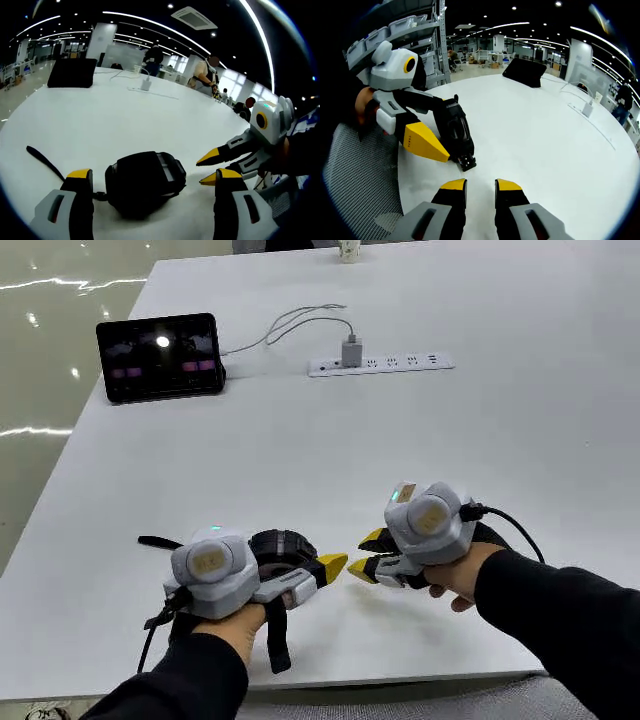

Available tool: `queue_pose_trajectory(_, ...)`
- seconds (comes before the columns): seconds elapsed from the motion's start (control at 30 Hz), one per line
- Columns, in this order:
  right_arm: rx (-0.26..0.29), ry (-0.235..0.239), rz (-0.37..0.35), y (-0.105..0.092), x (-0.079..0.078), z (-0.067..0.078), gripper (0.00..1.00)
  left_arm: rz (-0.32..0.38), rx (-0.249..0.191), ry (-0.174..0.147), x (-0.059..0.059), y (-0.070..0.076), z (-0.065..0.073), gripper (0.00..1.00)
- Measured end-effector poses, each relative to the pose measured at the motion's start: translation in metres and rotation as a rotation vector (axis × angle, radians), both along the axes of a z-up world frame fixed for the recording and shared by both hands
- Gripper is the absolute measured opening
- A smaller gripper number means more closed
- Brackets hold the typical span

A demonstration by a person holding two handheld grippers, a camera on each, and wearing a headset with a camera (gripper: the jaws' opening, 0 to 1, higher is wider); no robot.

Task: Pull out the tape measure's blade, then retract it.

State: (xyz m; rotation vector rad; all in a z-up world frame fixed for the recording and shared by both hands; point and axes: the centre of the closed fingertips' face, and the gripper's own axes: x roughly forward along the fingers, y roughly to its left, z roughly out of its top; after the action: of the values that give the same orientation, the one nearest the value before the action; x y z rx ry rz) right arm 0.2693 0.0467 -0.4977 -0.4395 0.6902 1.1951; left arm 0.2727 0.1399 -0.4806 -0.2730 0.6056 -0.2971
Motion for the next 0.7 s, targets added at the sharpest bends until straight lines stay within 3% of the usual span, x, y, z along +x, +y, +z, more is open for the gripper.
queue_pose_trajectory(0.1, 0.000, -0.004, -0.013, -0.010, -0.001, 0.001, 0.22, -0.016, 0.026, -0.023, 0.000, 0.008, 0.007, 0.99)
queue_pose_trajectory(0.23, 0.015, 0.003, -0.041, -0.020, -0.003, 0.005, 0.25, -0.102, 0.006, 0.030, -0.007, 0.007, 0.005, 0.99)
queue_pose_trajectory(0.33, 0.008, -0.014, -0.035, -0.028, -0.007, 0.006, 0.27, -0.161, 0.022, -0.001, -0.009, 0.009, 0.010, 0.99)
queue_pose_trajectory(0.47, 0.005, -0.012, -0.039, -0.040, -0.010, 0.008, 0.30, -0.230, 0.110, 0.007, -0.017, 0.022, 0.006, 0.99)
queue_pose_trajectory(0.63, -0.020, -0.043, -0.031, -0.056, -0.013, 0.009, 0.34, -0.276, 0.138, 0.052, -0.027, 0.035, 0.001, 0.99)
queue_pose_trajectory(0.7, -0.017, -0.046, -0.034, -0.062, -0.014, 0.011, 0.35, -0.292, 0.155, 0.037, -0.031, 0.041, 0.003, 0.99)
